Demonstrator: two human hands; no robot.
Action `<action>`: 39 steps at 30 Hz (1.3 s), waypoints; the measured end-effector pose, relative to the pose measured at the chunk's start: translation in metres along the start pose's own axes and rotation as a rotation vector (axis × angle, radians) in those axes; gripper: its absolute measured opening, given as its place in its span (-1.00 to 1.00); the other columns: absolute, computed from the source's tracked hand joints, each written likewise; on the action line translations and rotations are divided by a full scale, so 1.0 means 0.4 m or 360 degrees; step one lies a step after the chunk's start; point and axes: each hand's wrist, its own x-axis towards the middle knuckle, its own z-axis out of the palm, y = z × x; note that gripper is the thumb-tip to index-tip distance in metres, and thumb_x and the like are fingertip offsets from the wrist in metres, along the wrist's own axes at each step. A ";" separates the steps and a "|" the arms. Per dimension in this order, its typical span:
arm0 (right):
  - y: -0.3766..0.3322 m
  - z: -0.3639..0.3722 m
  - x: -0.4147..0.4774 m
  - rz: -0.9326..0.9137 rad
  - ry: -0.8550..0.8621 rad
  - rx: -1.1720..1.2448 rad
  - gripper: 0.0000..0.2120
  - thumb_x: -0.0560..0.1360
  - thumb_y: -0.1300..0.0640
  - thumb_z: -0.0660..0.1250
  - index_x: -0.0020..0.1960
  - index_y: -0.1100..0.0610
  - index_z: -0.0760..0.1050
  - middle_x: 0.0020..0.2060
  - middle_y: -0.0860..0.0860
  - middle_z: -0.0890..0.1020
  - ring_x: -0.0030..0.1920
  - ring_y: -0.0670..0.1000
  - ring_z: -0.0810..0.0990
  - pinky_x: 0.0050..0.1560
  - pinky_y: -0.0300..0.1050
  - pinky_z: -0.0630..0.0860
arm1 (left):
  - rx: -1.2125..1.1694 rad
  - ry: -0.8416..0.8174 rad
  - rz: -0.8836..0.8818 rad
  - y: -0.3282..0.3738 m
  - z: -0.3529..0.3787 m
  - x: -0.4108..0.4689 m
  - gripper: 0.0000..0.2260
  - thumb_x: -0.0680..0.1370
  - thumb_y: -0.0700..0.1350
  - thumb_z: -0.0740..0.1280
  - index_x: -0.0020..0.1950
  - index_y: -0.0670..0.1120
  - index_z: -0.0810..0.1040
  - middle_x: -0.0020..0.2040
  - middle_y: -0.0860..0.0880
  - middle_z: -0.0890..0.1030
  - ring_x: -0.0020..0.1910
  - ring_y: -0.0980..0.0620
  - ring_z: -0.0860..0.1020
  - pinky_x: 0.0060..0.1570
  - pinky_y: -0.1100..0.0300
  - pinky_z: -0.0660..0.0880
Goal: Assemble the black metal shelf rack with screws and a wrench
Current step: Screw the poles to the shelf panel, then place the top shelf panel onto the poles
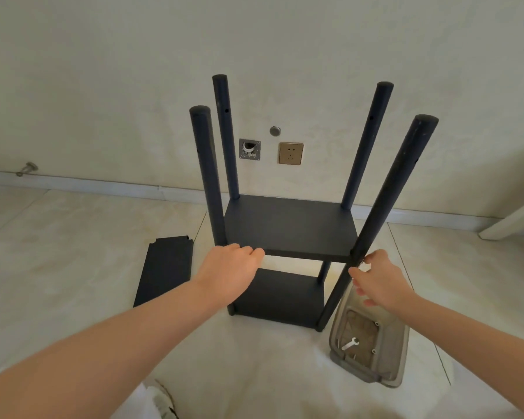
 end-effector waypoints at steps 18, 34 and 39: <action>-0.210 0.550 0.027 -0.0519 -0.0931 -0.0905 -0.82 0.61 0.09 0.18 -0.16 0.09 0.33 -0.25 -0.01 0.42 -0.31 -0.06 0.41 -0.37 -0.21 0.32 | -0.0278 -0.0807 -0.0571 -0.407 0.340 -0.236 -0.75 0.68 -0.01 0.13 0.28 -0.04 0.49 0.11 -0.04 0.59 -0.07 -0.03 0.55 -0.13 0.16 0.45; -0.315 1.039 0.188 -0.0469 -0.1325 -0.0989 -0.68 0.65 0.07 0.12 0.27 0.26 0.39 0.10 0.13 0.52 0.16 0.17 0.51 0.03 -0.06 0.48 | -0.1225 -0.1001 -0.0912 -0.517 0.718 -0.096 -0.65 0.64 -0.09 0.23 0.35 -0.24 0.49 0.22 -0.11 0.49 0.11 -0.06 0.42 0.22 0.12 0.40; -0.343 1.106 0.232 -0.0240 -0.1303 -0.0699 -0.71 0.63 0.06 0.17 0.19 0.27 0.40 0.08 0.17 0.53 0.04 0.20 0.59 0.01 0.05 0.57 | -0.1597 -0.0802 -0.1316 -0.515 0.811 -0.070 -0.52 0.59 -0.10 0.32 0.47 -0.18 0.30 0.35 -0.16 0.43 0.32 -0.18 0.42 0.33 -0.02 0.41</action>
